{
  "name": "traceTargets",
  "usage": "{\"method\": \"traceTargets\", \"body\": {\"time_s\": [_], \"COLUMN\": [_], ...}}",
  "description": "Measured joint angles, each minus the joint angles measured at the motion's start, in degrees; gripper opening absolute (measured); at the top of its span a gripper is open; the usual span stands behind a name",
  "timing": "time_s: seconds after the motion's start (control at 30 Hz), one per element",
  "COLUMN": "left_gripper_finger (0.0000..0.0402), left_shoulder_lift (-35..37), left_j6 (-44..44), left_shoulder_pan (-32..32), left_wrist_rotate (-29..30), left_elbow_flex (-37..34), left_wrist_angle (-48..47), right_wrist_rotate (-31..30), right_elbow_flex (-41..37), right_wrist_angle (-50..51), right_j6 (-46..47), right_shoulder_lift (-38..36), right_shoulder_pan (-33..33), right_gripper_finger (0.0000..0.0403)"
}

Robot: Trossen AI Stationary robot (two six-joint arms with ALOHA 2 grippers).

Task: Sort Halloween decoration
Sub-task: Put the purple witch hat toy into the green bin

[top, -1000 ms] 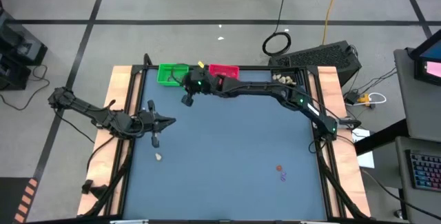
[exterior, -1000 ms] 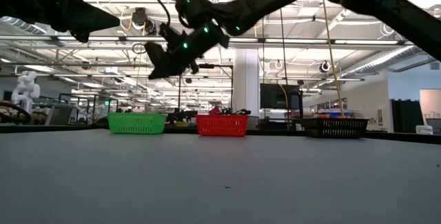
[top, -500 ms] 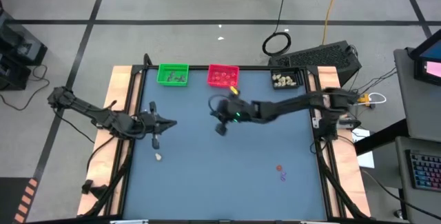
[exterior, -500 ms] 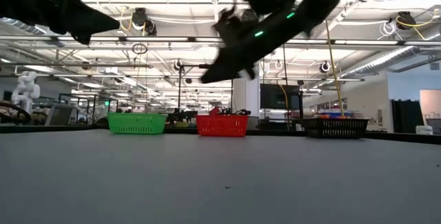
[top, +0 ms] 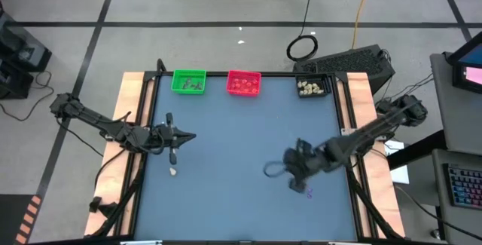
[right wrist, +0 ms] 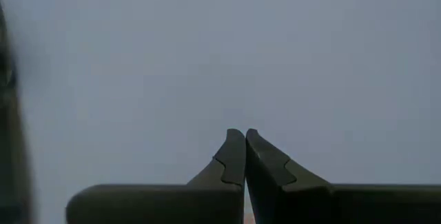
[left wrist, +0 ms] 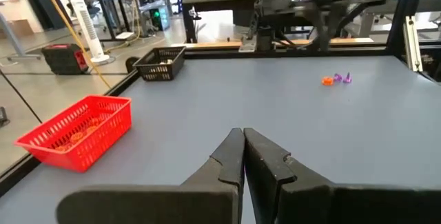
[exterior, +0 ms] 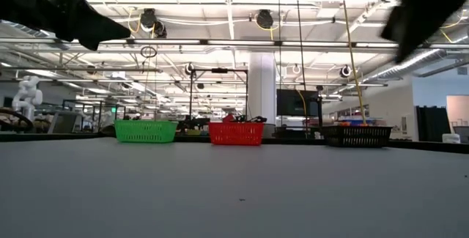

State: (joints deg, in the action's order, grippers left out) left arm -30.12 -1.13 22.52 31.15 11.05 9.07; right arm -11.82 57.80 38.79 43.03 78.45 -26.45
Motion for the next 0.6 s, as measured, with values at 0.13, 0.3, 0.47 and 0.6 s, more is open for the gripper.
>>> {"method": "traceTargets", "body": {"time_s": [0.13,0.3,0.47,0.6], "left_gripper_finger": [0.0017,0.0017,0.0017,0.0017], "left_shoulder_lift": [0.0,0.0,0.0,-0.1], "left_j6": [0.0,0.0,0.0,-0.1], "left_shoulder_pan": [0.0,0.0,0.0,0.0], "left_wrist_rotate": [0.4,0.5,0.5,0.6], "left_elbow_flex": [0.0,0.0,0.0,0.0], "left_wrist_angle": [-0.1,-0.1,-0.2,-0.2], "right_wrist_rotate": [1.9,6.4,11.3,15.0], "right_elbow_flex": [0.0,0.0,0.0,0.0], "right_wrist_angle": [6.0,6.5,7.4,7.6], "right_j6": [11.2,20.5,26.9,30.3], "right_shoulder_lift": [0.5,2.1,6.3,9.8], "right_shoulder_pan": [-7.1,-13.3,-16.8,-17.1], "right_gripper_finger": [0.0003,0.0037,0.0097,0.0137]}}
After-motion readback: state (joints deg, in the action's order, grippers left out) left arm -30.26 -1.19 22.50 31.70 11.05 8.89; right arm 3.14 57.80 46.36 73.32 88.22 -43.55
